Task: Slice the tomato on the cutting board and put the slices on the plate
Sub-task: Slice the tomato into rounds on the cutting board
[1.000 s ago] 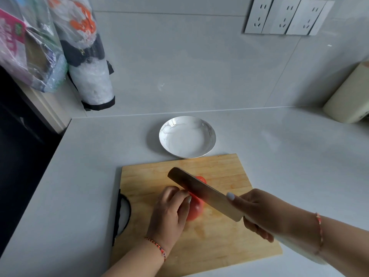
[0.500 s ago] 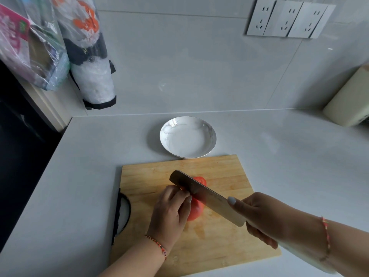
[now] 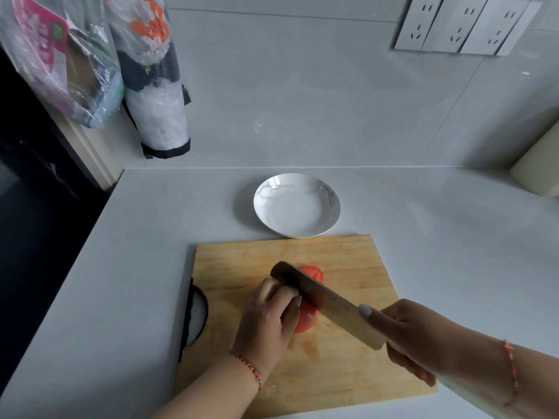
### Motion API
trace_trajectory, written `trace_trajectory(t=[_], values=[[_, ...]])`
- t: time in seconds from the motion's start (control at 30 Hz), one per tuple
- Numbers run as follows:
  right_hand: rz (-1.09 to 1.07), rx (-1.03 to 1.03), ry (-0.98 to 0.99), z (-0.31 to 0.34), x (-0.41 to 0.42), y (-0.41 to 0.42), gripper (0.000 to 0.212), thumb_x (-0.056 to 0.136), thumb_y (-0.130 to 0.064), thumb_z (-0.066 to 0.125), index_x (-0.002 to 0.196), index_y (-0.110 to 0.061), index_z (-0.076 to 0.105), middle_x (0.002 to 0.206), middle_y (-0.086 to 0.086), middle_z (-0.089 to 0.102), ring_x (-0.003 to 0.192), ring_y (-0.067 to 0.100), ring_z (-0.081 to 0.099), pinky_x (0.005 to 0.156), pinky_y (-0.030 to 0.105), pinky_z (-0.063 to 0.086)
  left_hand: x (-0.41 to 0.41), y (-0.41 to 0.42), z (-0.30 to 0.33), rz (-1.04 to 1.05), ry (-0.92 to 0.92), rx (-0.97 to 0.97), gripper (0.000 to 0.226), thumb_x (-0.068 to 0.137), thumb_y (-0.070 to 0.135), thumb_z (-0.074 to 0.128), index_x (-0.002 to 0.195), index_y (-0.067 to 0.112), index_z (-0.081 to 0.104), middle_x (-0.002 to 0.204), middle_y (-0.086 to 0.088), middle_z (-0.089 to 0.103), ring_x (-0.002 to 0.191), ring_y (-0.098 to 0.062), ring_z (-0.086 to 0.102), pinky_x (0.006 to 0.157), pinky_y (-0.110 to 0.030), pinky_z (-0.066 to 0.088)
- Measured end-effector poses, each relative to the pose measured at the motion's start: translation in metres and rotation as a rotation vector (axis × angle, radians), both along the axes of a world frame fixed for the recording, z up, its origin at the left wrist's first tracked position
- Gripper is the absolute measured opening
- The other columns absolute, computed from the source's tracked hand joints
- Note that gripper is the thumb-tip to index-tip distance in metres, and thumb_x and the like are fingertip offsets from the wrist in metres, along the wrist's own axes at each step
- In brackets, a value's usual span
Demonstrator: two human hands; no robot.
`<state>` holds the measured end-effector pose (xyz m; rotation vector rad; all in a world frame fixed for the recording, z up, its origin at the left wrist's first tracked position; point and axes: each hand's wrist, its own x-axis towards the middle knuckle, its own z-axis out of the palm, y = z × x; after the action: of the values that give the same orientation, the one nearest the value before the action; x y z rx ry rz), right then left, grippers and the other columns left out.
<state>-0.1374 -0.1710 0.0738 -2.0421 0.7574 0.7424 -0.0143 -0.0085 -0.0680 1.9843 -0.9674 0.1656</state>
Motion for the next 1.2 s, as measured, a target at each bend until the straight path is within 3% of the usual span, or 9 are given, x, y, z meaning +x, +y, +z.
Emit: trace_trajectory(t=[0.17, 0.3, 0.47, 0.6, 0.7, 0.9, 1.0, 1.2], values=[[-0.010, -0.011, -0.029, -0.011, 0.010, 0.001, 0.061, 0.090, -0.060, 0.031, 0.074, -0.008, 0.058, 0.031, -0.005, 0.047, 0.026, 0.005, 0.041, 0.053, 0.025, 0.045, 0.001, -0.001, 0.000, -0.006, -0.003, -0.028, 0.011, 0.089, 0.027, 0.050, 0.097, 0.024, 0.057, 0.097, 0.005, 0.052, 0.085, -0.014, 0.057, 0.074, -0.020, 0.046], [0.014, -0.023, -0.063, -0.026, 0.033, 0.007, 0.065, 0.091, -0.061, 0.031, 0.072, -0.005, 0.058, 0.043, -0.001, 0.052, 0.030, 0.010, 0.045, 0.048, 0.022, 0.045, 0.000, -0.001, -0.002, 0.018, -0.022, -0.018, 0.012, 0.089, 0.028, 0.051, 0.098, 0.023, 0.057, 0.098, 0.008, 0.048, 0.087, -0.013, 0.055, 0.079, -0.013, 0.040], [0.022, -0.016, -0.061, -0.036, 0.027, 0.003, 0.075, 0.090, -0.061, 0.031, 0.088, 0.007, 0.064, 0.043, -0.001, 0.051, 0.031, 0.010, 0.045, 0.047, 0.022, 0.045, 0.001, -0.002, -0.003, 0.023, -0.050, -0.034, 0.011, 0.088, 0.024, 0.053, 0.096, 0.019, 0.058, 0.093, 0.002, 0.053, 0.085, -0.014, 0.054, 0.080, -0.012, 0.038], [-0.009, -0.012, 0.025, -0.035, 0.003, -0.007, 0.063, 0.091, -0.060, 0.032, 0.077, -0.005, 0.059, 0.038, -0.005, 0.050, 0.029, 0.007, 0.045, 0.052, 0.025, 0.049, 0.003, -0.003, -0.002, 0.017, -0.059, -0.049, 0.007, 0.089, 0.021, 0.054, 0.093, 0.018, 0.058, 0.088, 0.001, 0.054, 0.079, -0.014, 0.053, 0.076, -0.013, 0.039], [-0.007, -0.015, 0.024, -0.038, 0.002, -0.007, 0.066, 0.091, -0.060, 0.033, 0.083, -0.001, 0.062, 0.035, -0.005, 0.049, 0.029, 0.006, 0.044, 0.054, 0.026, 0.049, 0.003, -0.003, -0.002, 0.009, -0.063, -0.046, 0.007, 0.089, 0.020, 0.054, 0.093, 0.018, 0.058, 0.088, 0.001, 0.053, 0.079, -0.012, 0.052, 0.075, -0.013, 0.039], [0.025, -0.038, -0.079, -0.051, 0.030, 0.005, 0.061, 0.090, -0.061, 0.032, 0.073, -0.008, 0.053, 0.041, -0.003, 0.048, 0.031, 0.011, 0.044, 0.043, 0.023, 0.045, 0.002, -0.004, -0.002, 0.016, -0.077, -0.047, 0.010, 0.089, 0.020, 0.053, 0.092, 0.014, 0.061, 0.087, 0.001, 0.052, 0.080, -0.011, 0.051, 0.075, -0.012, 0.039], [0.012, -0.035, -0.059, -0.053, 0.024, 0.002, 0.060, 0.090, -0.062, 0.032, 0.072, -0.008, 0.052, 0.042, -0.003, 0.050, 0.032, 0.011, 0.045, 0.046, 0.025, 0.047, 0.002, -0.003, -0.002, 0.021, -0.080, -0.058, 0.010, 0.089, 0.020, 0.053, 0.092, 0.014, 0.061, 0.087, 0.001, 0.052, 0.080, -0.011, 0.051, 0.074, -0.015, 0.042], [-0.105, -0.003, -0.042, -0.048, 0.008, -0.001, 0.057, 0.093, -0.057, 0.033, 0.063, -0.011, 0.050, 0.031, -0.006, 0.047, 0.028, 0.007, 0.044, 0.044, 0.022, 0.046, 0.001, -0.003, -0.003, 0.024, -0.068, -0.062, 0.009, 0.090, 0.021, 0.053, 0.092, 0.016, 0.060, 0.089, 0.003, 0.050, 0.082, -0.011, 0.051, 0.077, -0.013, 0.040]])
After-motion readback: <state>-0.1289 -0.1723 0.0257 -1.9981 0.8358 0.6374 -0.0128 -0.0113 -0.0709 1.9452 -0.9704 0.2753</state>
